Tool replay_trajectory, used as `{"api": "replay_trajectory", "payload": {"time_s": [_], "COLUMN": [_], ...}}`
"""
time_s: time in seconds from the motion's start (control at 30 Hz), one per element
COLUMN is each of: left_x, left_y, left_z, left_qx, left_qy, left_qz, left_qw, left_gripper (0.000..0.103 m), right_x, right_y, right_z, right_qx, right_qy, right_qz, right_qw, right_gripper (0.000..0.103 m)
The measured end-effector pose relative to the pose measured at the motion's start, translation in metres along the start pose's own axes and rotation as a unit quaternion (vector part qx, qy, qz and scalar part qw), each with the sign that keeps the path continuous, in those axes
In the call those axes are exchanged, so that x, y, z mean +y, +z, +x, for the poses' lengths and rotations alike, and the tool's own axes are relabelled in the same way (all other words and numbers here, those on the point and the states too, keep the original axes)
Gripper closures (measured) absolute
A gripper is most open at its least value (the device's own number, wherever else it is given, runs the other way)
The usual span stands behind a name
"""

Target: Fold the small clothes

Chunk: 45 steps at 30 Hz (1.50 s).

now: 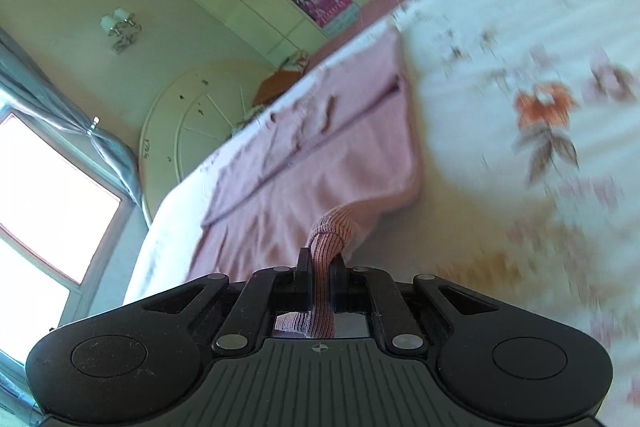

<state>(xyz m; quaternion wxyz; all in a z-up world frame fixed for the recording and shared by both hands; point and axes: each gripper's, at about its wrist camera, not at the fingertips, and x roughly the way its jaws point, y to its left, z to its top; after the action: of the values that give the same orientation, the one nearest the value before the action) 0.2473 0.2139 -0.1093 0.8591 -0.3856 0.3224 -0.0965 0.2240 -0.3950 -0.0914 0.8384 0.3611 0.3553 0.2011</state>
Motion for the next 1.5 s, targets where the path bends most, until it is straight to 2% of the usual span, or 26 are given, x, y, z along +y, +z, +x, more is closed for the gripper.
{"api": "replay_trajectory", "payload": {"time_s": [0.17,0.33,0.47,0.63,0.87,1.13,1.17,1.23,1.27,1.3,1.33,1.37,1.4,1.43,1.5], "left_x": [-0.035,-0.049,-0.051,-0.042,-0.013,0.009,0.009,0.007,0.006,0.005,0.001,-0.001,-0.002,-0.003,-0.007], "left_y": [0.045,0.092,0.127,0.162,0.187,0.195,0.196,0.2,0.203,0.204,0.206,0.207,0.209,0.21,0.209], "left_z": [0.03,0.076,0.123,0.191,0.268,0.31,0.313,0.31,0.305,0.298,0.291,0.289,0.288,0.286,0.284], "left_qx": [-0.013,-0.014,-0.001,0.034,0.074,0.089,0.085,0.056,0.033,0.009,-0.019,-0.02,-0.012,-0.007,0.003], "left_qy": [-0.023,-0.036,-0.029,-0.007,0.011,-0.002,-0.008,-0.015,-0.019,-0.017,-0.014,-0.013,-0.009,-0.002,0.007], "left_qz": [0.022,0.023,0.029,0.041,0.051,0.04,0.045,0.045,0.039,0.039,0.052,0.064,0.075,0.09,0.124], "left_qw": [0.9994,0.999,0.9991,0.9986,0.9959,0.9953,0.9953,0.9973,0.9985,0.999,0.9984,0.9977,0.997,0.9959,0.9922], "left_gripper": [0.099,0.099,0.099,0.099,0.099,0.098,0.095,0.079,0.052,0.026,0.025,0.028,0.029,0.029,0.032], "right_x": [0.024,0.037,0.039,0.022,-0.017,-0.057,-0.06,-0.063,-0.066,-0.068,-0.068,-0.066,-0.064,-0.062,-0.064], "right_y": [0.054,0.116,0.161,0.212,0.239,0.253,0.254,0.258,0.259,0.26,0.26,0.26,0.26,0.261,0.265], "right_z": [0.017,0.044,0.077,0.143,0.228,0.272,0.275,0.281,0.283,0.282,0.28,0.277,0.274,0.268,0.258], "right_qx": [-0.045,-0.061,-0.061,-0.048,-0.011,-0.001,-0.002,-0.009,-0.015,-0.027,-0.039,-0.049,-0.061,-0.083,-0.111], "right_qy": [-0.003,-0.018,-0.028,-0.055,-0.09,-0.081,-0.078,-0.081,-0.079,-0.076,-0.078,-0.082,-0.085,-0.095,-0.091], "right_qz": [0.01,0.014,0.018,0.041,0.049,0.081,0.081,0.08,0.086,0.094,0.096,0.091,0.088,0.08,0.081], "right_qw": [0.999,0.998,0.998,0.996,0.995,0.993,0.994,0.993,0.993,0.992,0.992,0.991,0.991,0.989,0.986], "right_gripper": [0.096,0.096,0.096,0.096,0.096,0.096,0.096,0.096,0.095,0.09,0.086,0.071,0.044,0.036,0.035]}}
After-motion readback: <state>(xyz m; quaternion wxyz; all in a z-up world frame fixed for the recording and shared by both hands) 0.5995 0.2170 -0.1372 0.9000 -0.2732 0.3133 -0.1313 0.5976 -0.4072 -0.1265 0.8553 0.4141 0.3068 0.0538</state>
